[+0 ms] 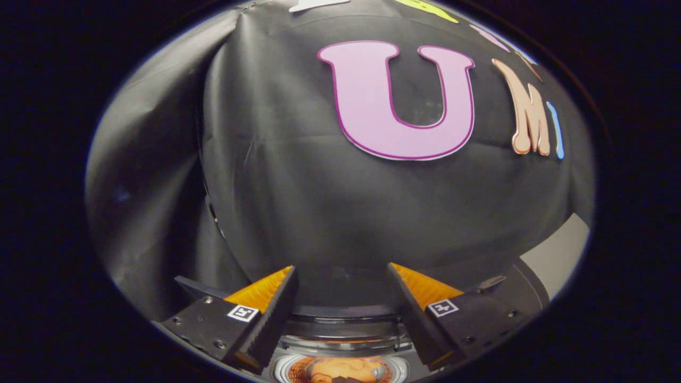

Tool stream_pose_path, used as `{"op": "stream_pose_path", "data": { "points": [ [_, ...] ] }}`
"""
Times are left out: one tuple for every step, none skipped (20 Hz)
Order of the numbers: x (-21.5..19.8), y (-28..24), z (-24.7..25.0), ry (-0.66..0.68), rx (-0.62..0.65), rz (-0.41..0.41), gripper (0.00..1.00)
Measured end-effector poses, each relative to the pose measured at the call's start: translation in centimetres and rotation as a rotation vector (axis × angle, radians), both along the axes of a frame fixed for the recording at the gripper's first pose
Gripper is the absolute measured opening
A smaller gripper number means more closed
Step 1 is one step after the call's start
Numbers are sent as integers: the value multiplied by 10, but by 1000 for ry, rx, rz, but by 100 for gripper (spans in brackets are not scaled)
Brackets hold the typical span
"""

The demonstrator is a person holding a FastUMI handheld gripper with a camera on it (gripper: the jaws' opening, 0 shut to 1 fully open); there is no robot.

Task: Put the clothes into the washing machine and then close the washing machine lid.

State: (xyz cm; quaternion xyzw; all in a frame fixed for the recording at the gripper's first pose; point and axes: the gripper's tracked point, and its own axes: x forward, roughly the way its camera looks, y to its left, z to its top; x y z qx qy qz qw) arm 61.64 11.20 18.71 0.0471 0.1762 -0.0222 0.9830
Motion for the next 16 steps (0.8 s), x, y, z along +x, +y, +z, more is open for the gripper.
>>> {"op": "stream_pose_path", "data": {
  "points": [
    [0, 1, 0, 6, 4, 5, 100],
    [2, 2, 1, 5, 4, 7, 100],
    [2, 2, 0, 5, 0, 10, 100],
    [2, 1, -1, 2, 1, 12, 100],
    [2, 1, -1, 8, 4, 18, 100],
    [2, 2, -1, 8, 6, 25, 100],
    [2, 2, -1, 12, 7, 31, 100],
    [3, 3, -1, 11, 10, 35, 100],
    [2, 3, -1, 7, 9, 39, 100],
    [4, 3, -1, 4, 8, 41, 100],
    [6, 3, -1, -1, 7, 44, 100],
    [6, 3, -1, -7, 9, 46, 100],
    [7, 3, 1, -22, 12, 42, 100],
    [9, 3, 0, -29, 6, 41, 100],
    [8, 2, 1, -37, 2, 41, 100],
    [9, 3, 1, -42, 8, 42, 100]
  ]
}}
